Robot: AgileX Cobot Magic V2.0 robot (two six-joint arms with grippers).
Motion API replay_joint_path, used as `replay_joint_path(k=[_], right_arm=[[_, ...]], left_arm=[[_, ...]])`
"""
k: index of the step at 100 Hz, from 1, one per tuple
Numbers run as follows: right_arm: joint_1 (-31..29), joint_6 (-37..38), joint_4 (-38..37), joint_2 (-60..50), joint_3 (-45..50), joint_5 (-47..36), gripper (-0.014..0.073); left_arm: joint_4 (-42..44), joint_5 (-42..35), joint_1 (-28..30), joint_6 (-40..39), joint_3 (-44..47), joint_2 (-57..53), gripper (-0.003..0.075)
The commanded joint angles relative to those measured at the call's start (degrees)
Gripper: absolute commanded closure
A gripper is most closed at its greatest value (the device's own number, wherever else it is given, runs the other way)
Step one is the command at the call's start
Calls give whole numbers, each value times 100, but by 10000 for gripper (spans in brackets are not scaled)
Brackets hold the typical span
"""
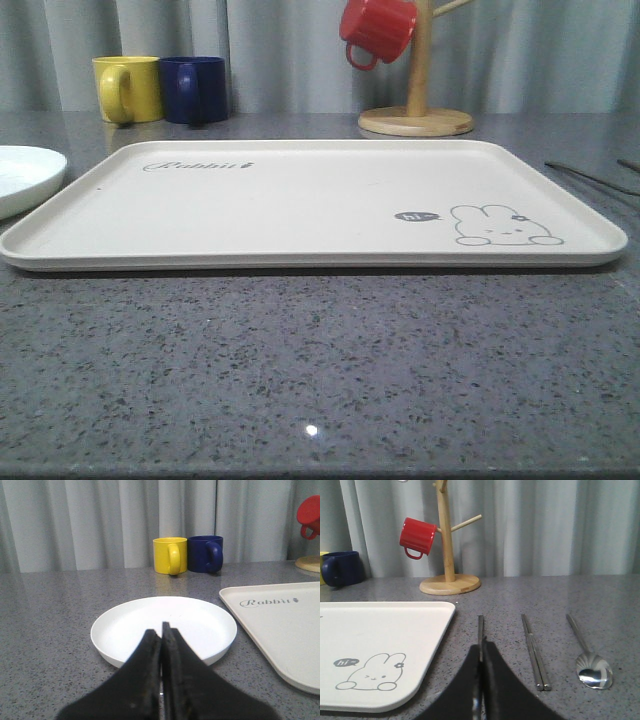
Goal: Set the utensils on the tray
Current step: 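Lower the left gripper toward the white plate beside the tray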
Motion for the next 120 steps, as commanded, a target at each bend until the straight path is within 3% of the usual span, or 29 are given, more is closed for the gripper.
replay_joint_path(k=[1,34,56,79,120], right_arm=[[-41,-46,17,-107,15,-480,662],[-41,-46,17,-107,15,-480,662],[-41,-46,17,-107,15,-480,662],[-41,-46,17,-107,15,-480,662],[-41,-46,17,-107,15,-480,662]], left_arm=[[-17,-454,10,-60,164,-205,739],[-17,-454,10,-60,79,-205,739],[-148,121,10,-60,-743,-85,739],[-148,1499,10,-60,-2223,694,739],[-148,4247,10,-60,-4742,3315,739]])
